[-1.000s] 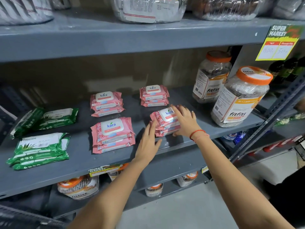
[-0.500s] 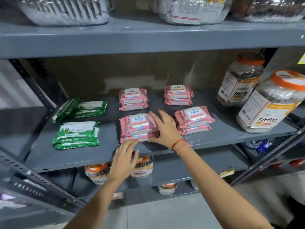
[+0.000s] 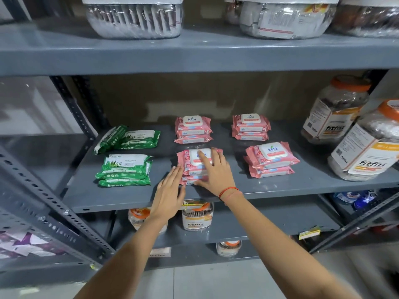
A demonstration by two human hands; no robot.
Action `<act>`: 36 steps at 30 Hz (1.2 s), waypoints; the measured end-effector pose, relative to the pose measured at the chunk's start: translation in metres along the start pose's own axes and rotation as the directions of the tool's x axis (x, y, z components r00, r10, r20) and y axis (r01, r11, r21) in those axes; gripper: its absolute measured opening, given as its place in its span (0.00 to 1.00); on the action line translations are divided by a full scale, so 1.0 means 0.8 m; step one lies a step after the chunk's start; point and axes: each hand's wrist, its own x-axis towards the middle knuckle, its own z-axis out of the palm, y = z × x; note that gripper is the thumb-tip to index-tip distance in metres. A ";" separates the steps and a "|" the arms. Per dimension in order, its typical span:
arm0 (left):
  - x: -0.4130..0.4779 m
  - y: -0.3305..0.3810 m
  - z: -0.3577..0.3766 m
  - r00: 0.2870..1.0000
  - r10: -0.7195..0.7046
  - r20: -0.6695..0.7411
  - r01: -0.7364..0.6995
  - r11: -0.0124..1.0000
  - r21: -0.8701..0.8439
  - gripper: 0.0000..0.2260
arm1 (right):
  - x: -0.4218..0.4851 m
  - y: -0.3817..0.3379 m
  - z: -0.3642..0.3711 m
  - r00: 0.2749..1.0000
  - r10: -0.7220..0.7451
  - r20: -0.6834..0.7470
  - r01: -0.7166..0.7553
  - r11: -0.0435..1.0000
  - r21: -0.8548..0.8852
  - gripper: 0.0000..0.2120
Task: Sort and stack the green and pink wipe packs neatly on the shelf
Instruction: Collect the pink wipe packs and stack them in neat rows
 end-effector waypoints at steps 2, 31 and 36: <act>0.000 -0.003 0.001 1.000 -0.008 0.006 0.008 1.000 -0.007 0.26 | -0.004 -0.006 0.003 0.999 0.018 -0.027 -0.018 1.000 -0.018 0.42; -0.044 -0.064 -0.013 0.989 0.033 0.146 -0.062 0.979 0.196 0.29 | -0.002 -0.010 0.017 0.998 0.024 -0.058 -0.031 0.993 -0.114 0.42; -0.054 -0.076 -0.020 0.986 0.065 0.154 -0.101 0.966 0.236 0.33 | -0.003 -0.009 0.017 0.997 0.020 -0.073 -0.028 0.992 -0.120 0.43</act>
